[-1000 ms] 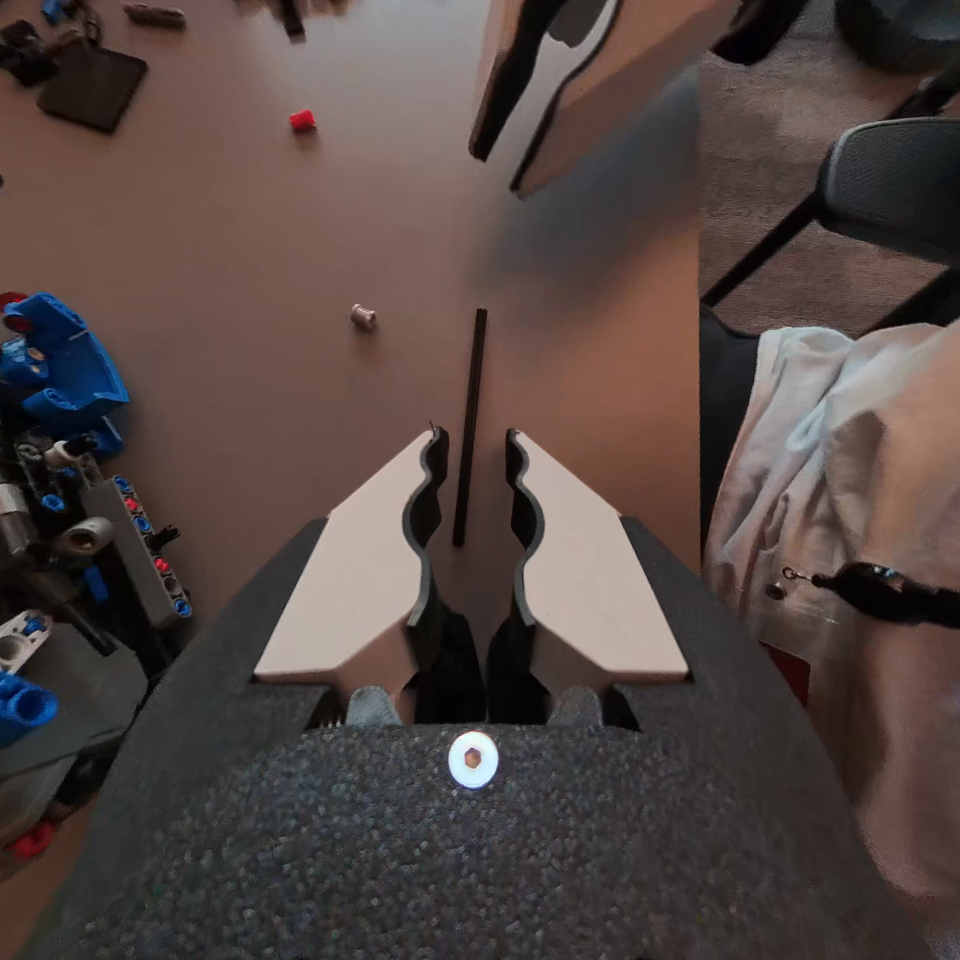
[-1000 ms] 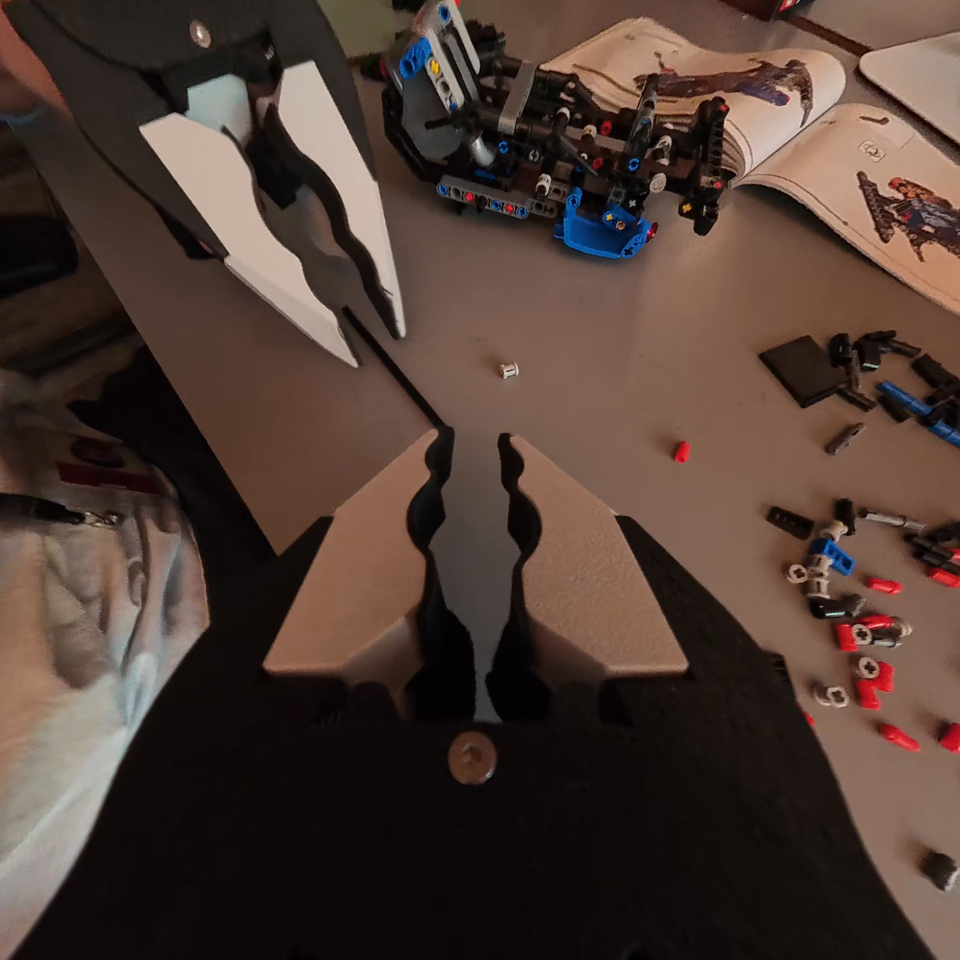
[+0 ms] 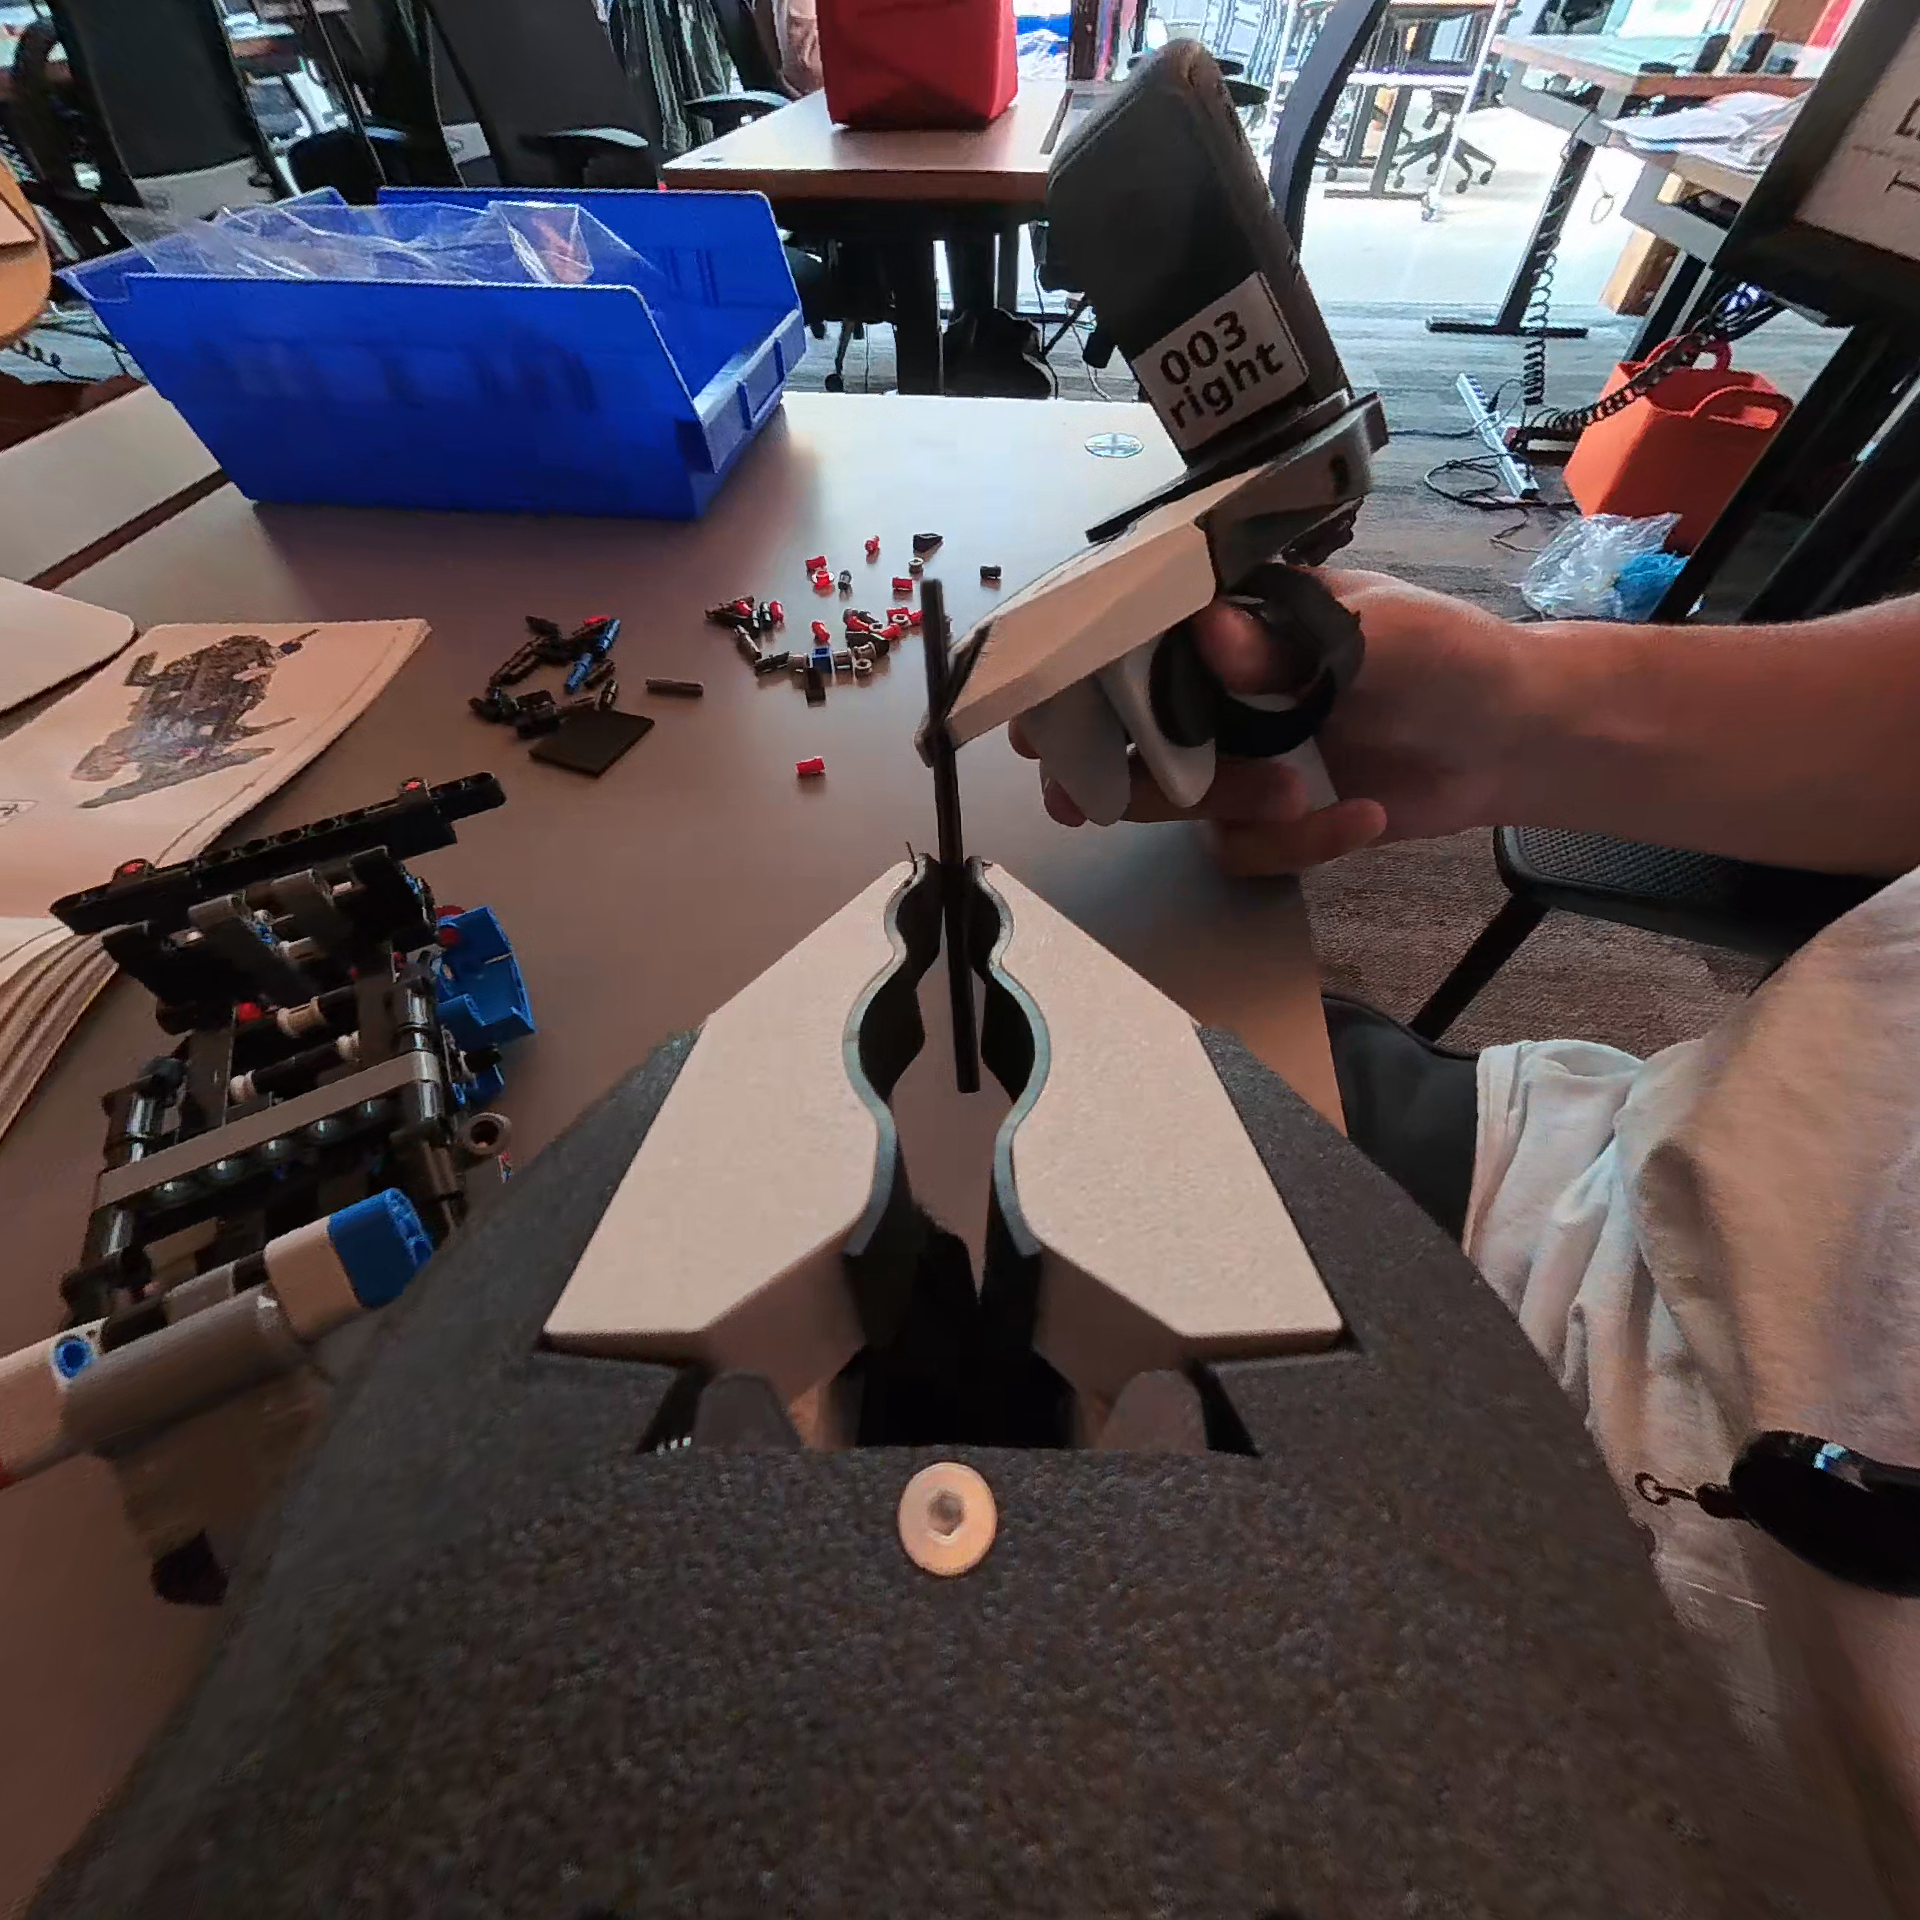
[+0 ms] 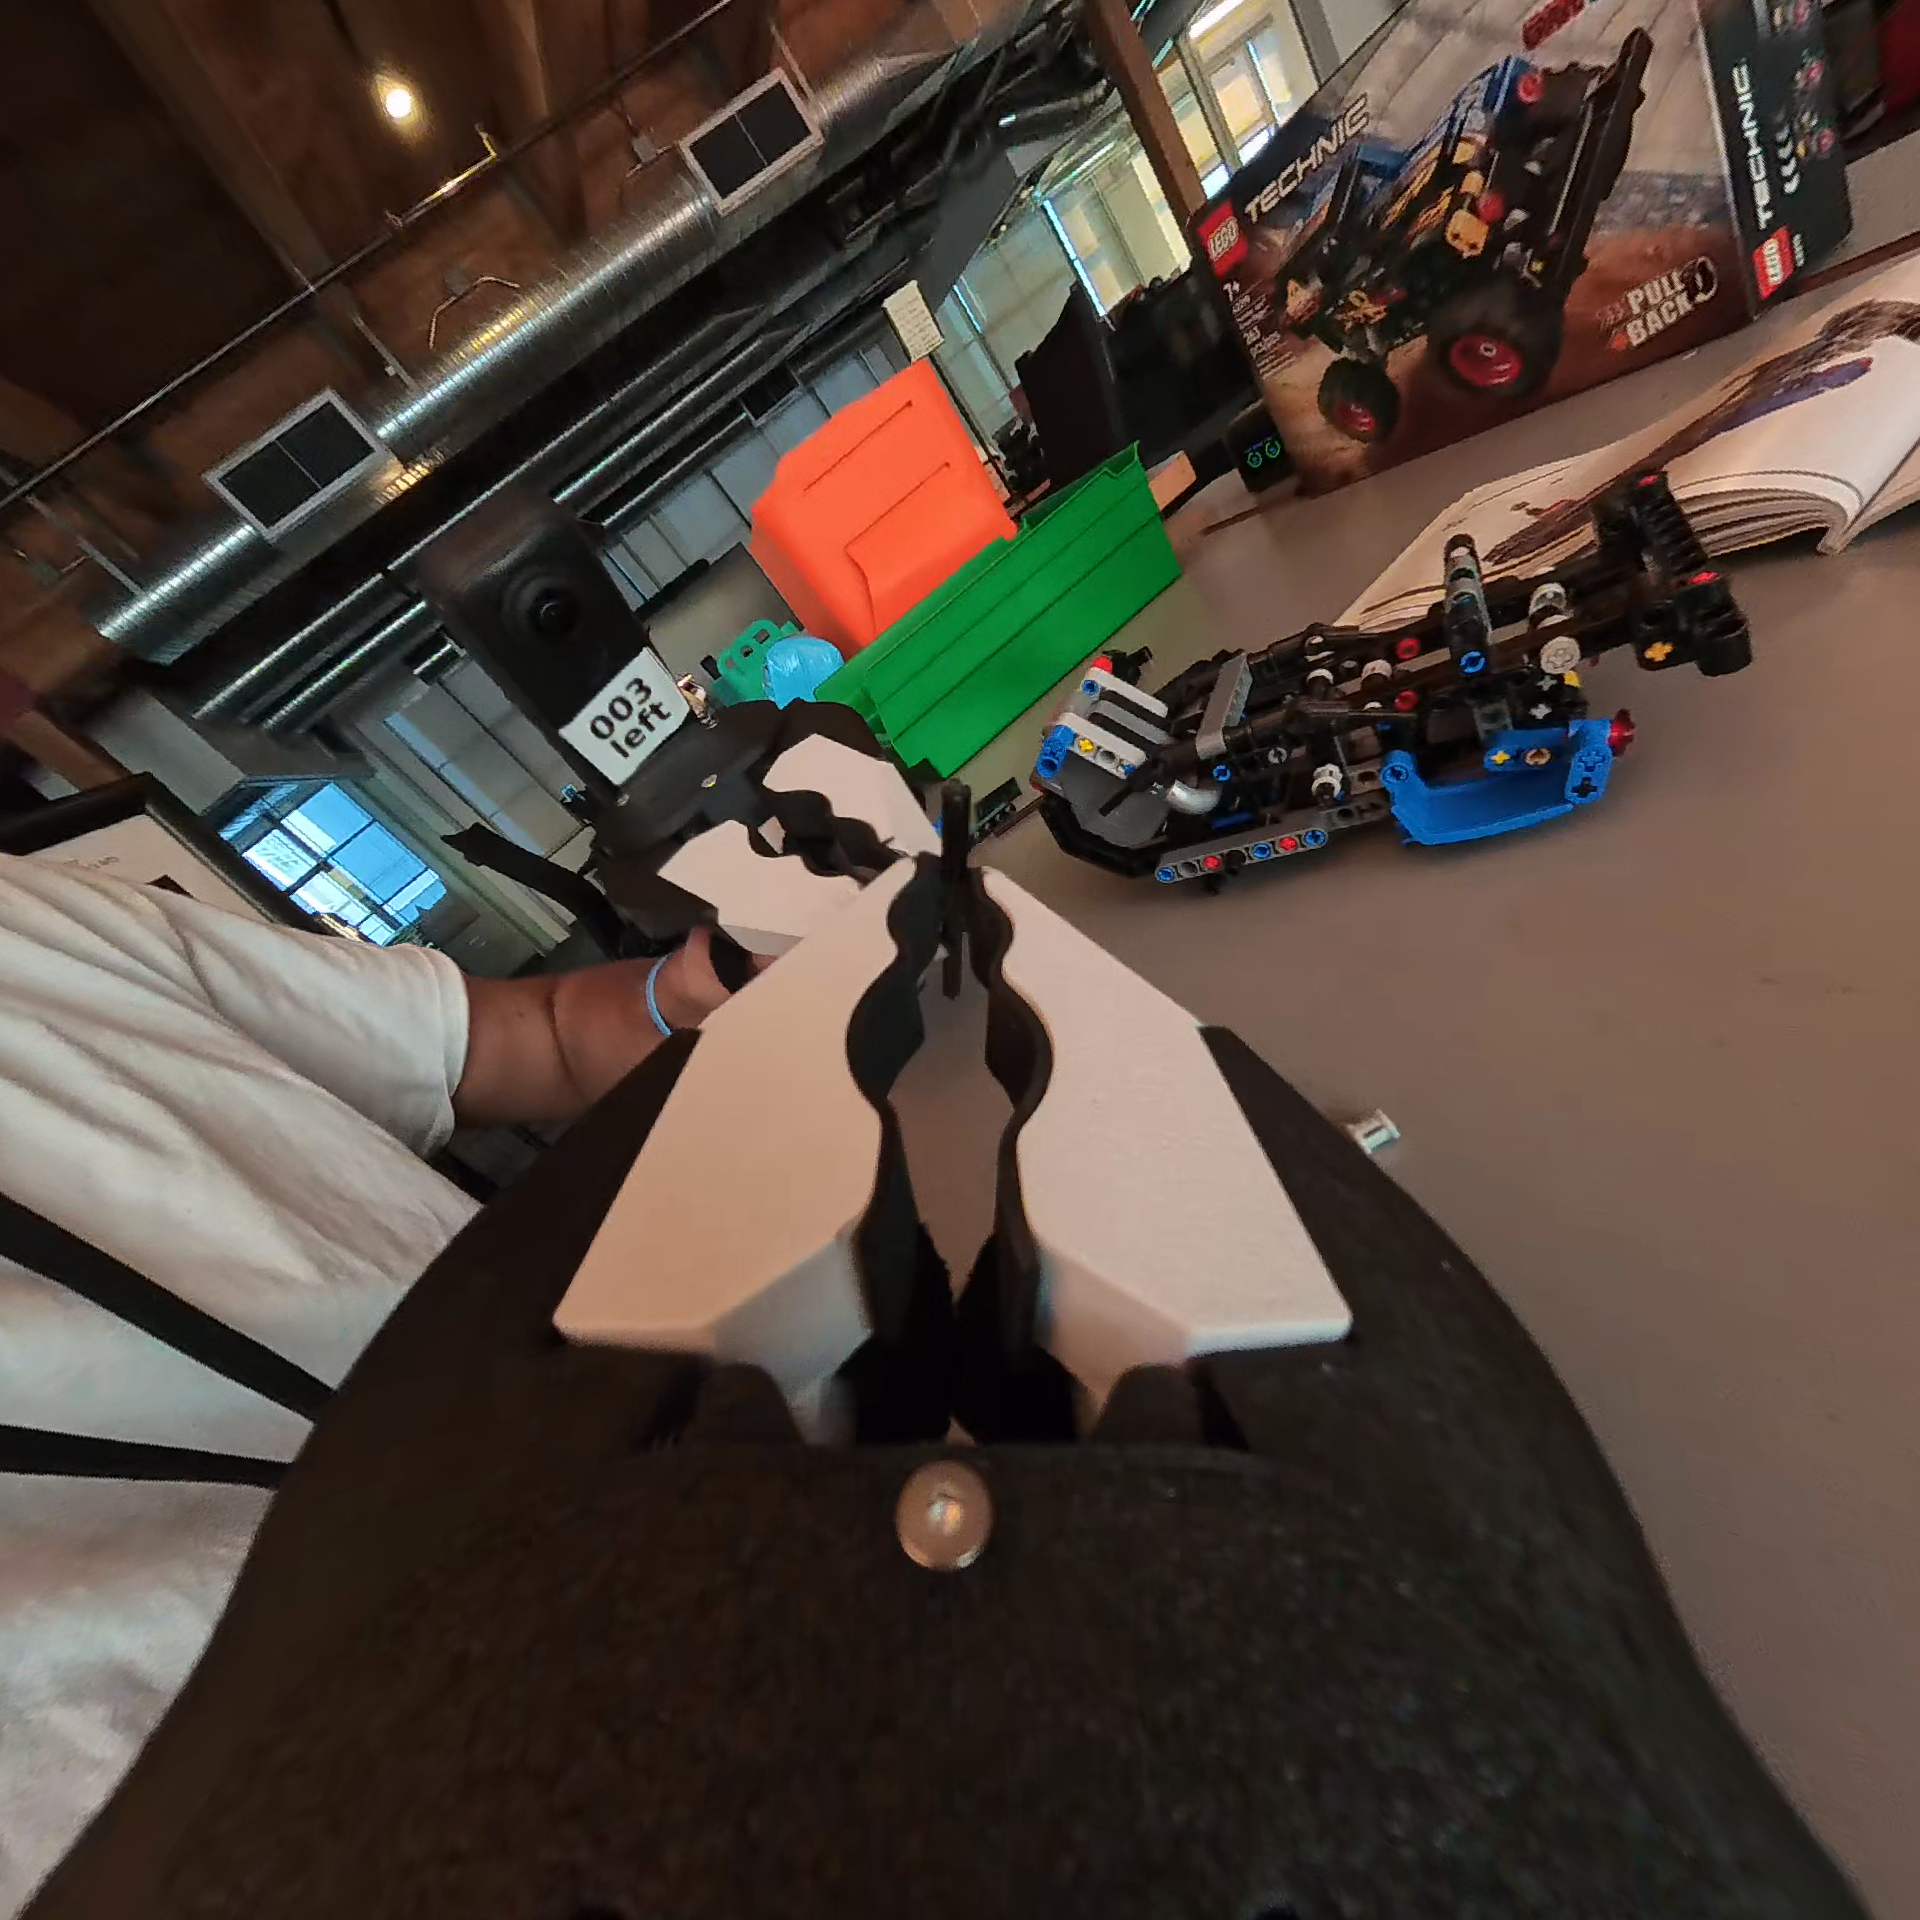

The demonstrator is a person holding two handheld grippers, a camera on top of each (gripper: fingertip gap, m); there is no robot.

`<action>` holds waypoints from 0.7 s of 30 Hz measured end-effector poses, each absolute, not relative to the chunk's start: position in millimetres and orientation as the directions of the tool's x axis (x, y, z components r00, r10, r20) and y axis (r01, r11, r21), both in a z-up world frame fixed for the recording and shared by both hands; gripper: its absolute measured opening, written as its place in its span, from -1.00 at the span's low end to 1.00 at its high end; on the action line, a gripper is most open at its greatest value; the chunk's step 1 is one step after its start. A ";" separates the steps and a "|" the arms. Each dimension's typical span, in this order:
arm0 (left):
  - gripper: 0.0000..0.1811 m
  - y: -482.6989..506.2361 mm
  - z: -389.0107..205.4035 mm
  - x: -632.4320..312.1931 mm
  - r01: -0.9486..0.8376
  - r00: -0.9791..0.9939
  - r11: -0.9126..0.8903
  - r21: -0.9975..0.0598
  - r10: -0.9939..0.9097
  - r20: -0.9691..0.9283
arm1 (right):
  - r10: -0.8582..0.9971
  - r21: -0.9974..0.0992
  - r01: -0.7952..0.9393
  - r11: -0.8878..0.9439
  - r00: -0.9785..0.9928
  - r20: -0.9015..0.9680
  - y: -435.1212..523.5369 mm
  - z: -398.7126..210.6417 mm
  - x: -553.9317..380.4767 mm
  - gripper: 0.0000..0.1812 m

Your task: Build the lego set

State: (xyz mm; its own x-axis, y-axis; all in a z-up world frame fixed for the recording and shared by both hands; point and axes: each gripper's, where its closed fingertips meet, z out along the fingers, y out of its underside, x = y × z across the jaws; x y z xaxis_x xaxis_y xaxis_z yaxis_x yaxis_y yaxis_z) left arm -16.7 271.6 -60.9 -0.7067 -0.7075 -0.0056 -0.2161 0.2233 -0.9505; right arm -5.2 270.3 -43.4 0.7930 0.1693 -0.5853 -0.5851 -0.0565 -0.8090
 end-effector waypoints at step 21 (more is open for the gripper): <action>-0.98 264.5 -63.7 -8.6 -0.283 -0.775 0.299 -0.911 -0.631 0.033 | 0.125 -0.821 -0.570 -0.027 0.813 -0.568 278.6 -43.4 -10.5 -0.96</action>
State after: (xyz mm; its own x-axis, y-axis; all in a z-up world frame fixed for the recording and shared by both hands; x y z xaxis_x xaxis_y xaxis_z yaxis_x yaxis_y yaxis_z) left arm -8.6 264.5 -63.7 -0.7747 -0.6315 0.0328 -0.2825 0.2993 -0.9114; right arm -10.5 278.6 -43.4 0.8133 0.1247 -0.5683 -0.5697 -0.0271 -0.8214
